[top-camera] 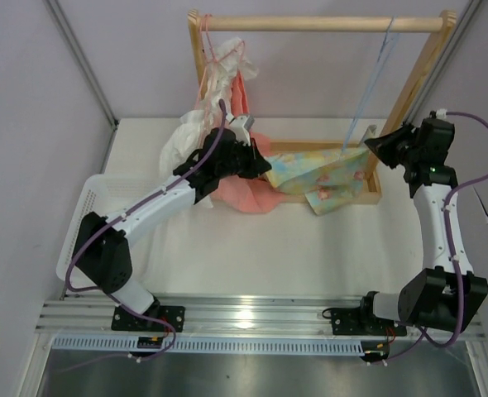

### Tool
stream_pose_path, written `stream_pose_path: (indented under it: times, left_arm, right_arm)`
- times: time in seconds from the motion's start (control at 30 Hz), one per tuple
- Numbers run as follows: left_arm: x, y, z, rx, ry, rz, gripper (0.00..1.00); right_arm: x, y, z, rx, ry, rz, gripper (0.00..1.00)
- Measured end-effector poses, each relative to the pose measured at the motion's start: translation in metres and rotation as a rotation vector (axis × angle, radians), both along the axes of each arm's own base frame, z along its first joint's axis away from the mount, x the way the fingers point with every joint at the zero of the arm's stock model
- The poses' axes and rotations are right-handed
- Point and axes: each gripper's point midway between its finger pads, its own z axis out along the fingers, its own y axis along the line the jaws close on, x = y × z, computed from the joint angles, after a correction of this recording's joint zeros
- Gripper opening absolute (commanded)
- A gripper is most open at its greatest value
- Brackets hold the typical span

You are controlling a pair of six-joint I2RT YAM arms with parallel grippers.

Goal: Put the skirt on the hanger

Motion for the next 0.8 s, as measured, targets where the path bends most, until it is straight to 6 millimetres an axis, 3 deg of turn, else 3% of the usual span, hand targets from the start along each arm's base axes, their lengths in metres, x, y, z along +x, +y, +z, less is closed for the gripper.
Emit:
stream_pose_path:
  times: [0.2,0.27,0.33,0.43,0.6,0.73,0.8]
  left_arm:
    - [-0.019,0.01,-0.062,0.041,0.141,0.026,0.0]
    - [-0.024,0.014,-0.072,0.052,0.165,0.038,0.0]
    - [-0.028,0.015,-0.071,0.044,0.168,0.043,0.0]
    - [-0.029,0.012,-0.057,0.011,0.142,0.04,0.0]
    - [-0.015,0.003,-0.01,-0.059,0.055,0.053,0.0]
    - [-0.001,0.0,0.034,-0.118,-0.033,0.081,0.0]
    - [0.002,0.0,0.044,-0.135,-0.056,0.09,0.0]
  right_arm:
    - [-0.029,0.009,-0.077,0.025,0.162,0.008,0.0]
    - [-0.033,0.011,-0.087,0.031,0.195,0.013,0.0]
    - [-0.028,0.011,-0.083,0.03,0.19,0.016,0.0]
    - [-0.002,0.011,-0.053,0.021,0.127,0.036,0.0]
    - [0.051,0.02,0.025,0.004,-0.049,0.096,0.0]
    - [0.065,0.022,0.078,-0.019,-0.198,0.106,0.0]
    - [0.067,0.023,0.096,-0.034,-0.261,0.11,0.0]
